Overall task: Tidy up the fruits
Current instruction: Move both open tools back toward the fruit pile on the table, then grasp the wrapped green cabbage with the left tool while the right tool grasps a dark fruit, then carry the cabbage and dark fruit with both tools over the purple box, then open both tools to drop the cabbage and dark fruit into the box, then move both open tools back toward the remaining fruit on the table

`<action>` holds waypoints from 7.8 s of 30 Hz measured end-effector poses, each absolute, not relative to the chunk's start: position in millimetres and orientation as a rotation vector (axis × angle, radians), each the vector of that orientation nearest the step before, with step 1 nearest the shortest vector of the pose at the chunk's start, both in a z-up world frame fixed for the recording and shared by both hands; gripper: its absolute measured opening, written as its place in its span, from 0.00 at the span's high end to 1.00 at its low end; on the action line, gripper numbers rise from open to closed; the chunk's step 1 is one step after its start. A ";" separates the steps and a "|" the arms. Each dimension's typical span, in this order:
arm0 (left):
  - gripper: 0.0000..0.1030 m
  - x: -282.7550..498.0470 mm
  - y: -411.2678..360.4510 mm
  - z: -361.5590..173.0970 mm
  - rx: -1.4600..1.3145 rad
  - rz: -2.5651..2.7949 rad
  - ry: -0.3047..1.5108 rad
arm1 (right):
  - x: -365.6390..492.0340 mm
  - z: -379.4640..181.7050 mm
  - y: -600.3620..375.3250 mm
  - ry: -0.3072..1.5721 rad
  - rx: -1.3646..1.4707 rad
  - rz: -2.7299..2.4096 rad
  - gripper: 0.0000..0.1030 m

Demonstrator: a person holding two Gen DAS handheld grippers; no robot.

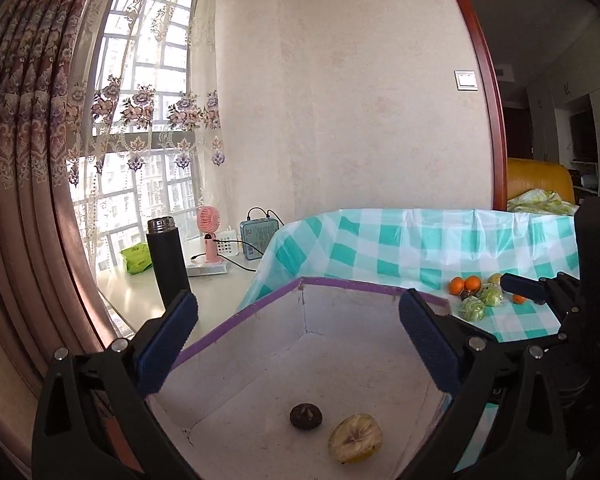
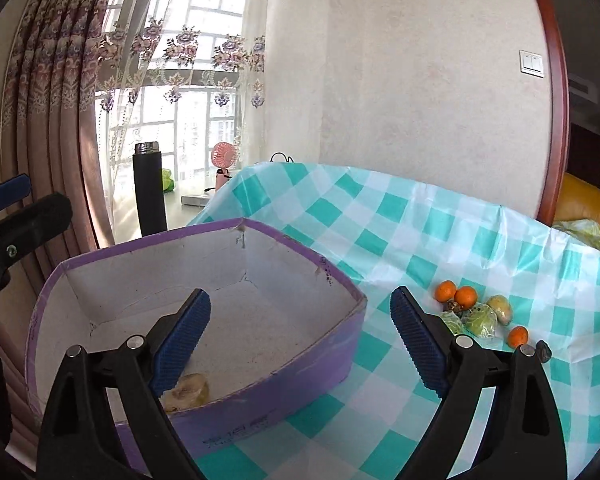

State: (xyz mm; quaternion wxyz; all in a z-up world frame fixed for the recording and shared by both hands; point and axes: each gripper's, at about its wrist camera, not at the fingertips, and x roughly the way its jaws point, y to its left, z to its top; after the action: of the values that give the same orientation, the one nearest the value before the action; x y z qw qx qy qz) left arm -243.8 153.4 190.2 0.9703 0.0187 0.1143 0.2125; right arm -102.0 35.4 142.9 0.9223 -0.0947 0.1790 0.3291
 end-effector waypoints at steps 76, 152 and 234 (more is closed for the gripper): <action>0.42 168.8 33.6 17.4 -0.270 0.115 0.844 | 179.3 17.9 -212.9 0.842 0.278 0.081 0.45; 0.42 -148.0 35.1 91.2 -0.126 0.036 0.532 | -52.1 42.2 -124.3 0.685 0.072 0.188 0.62; 0.02 -220.2 142.3 158.9 -0.049 0.453 0.406 | -43.3 62.5 -64.6 0.735 0.055 0.451 0.16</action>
State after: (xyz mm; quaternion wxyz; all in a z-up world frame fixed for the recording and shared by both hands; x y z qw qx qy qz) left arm -220.2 142.3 158.9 0.9538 -0.0239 0.1999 0.2231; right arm -43.3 -64.6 62.5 0.9080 0.0268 0.3563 0.2187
